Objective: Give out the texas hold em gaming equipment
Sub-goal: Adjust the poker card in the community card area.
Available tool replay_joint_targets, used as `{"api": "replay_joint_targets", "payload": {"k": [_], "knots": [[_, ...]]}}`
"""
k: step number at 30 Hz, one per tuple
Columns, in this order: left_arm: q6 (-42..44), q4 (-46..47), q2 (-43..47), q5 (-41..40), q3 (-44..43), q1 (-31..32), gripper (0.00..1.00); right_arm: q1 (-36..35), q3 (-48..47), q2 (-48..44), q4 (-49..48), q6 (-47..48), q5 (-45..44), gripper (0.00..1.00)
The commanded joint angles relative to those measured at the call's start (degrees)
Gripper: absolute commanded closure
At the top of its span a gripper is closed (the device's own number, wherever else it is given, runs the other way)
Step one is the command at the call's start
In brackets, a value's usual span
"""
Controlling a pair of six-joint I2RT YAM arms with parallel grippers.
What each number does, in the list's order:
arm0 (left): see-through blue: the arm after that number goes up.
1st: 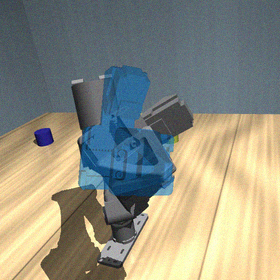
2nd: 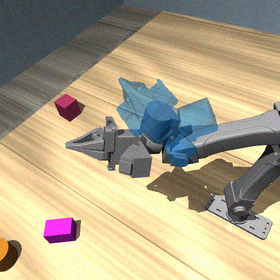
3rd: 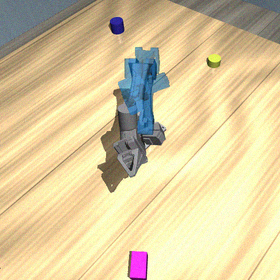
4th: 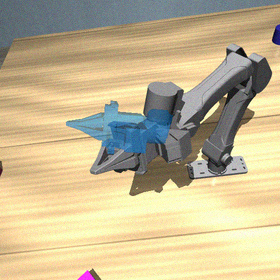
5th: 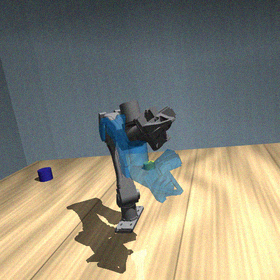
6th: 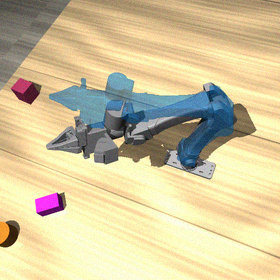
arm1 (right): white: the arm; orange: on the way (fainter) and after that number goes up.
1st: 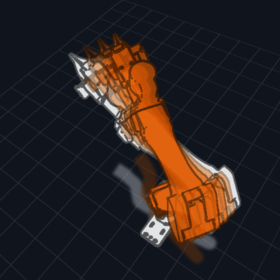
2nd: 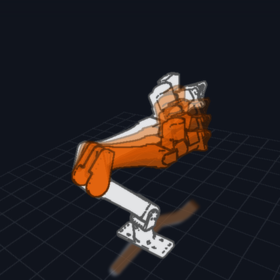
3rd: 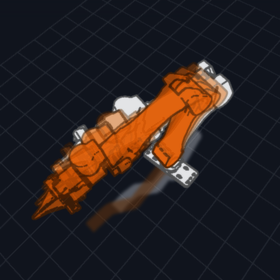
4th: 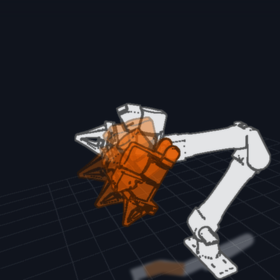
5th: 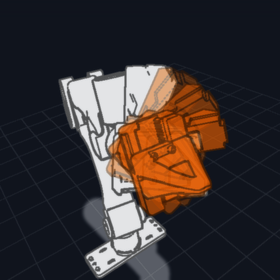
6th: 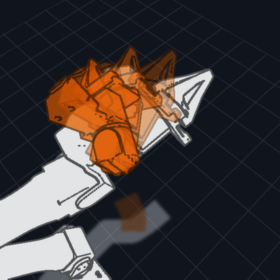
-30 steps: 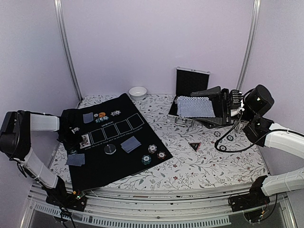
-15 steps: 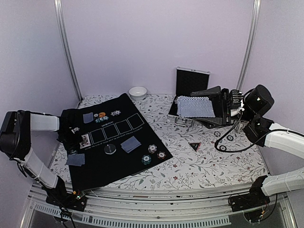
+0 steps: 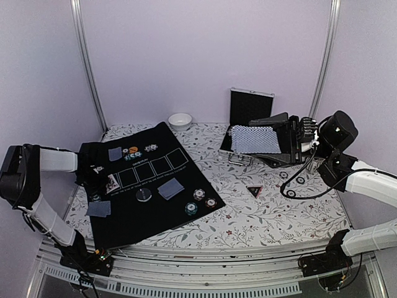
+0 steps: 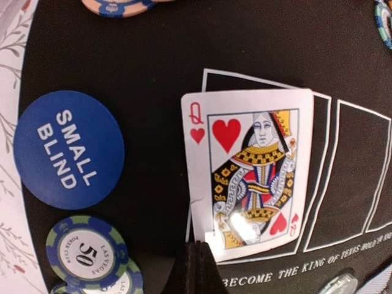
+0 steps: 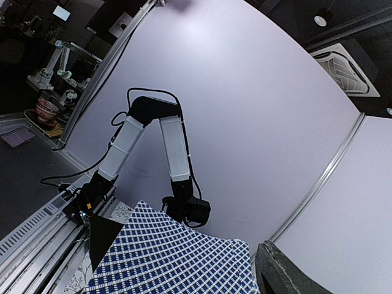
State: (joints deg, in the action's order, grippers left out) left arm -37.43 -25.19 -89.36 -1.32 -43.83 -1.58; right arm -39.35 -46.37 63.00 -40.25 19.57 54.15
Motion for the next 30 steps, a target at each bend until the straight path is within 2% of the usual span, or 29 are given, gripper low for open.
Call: {"api": "replay_joint_targets", "payload": {"k": [1,10,19,30], "knots": [[1.4,-1.1,1.5,-3.1,-0.3,-0.6,1.0,0.3,-0.4,-0.8,0.1,0.2,-0.5,0.36],[4.3,-3.3,4.0,-5.4,-4.7,-0.4,1.0,0.3,-0.8,-0.6,0.3,0.1,-0.3,0.36],[7.2,-3.6,-4.0,-10.1,-8.6,-4.1,1.0,0.3,-1.1,-0.9,0.6,0.1,-0.1,0.36],[7.3,-0.2,-9.7,-6.5,-10.4,-4.4,1.0,0.3,-0.9,-1.4,2.0,0.9,-1.1,0.36]]}}
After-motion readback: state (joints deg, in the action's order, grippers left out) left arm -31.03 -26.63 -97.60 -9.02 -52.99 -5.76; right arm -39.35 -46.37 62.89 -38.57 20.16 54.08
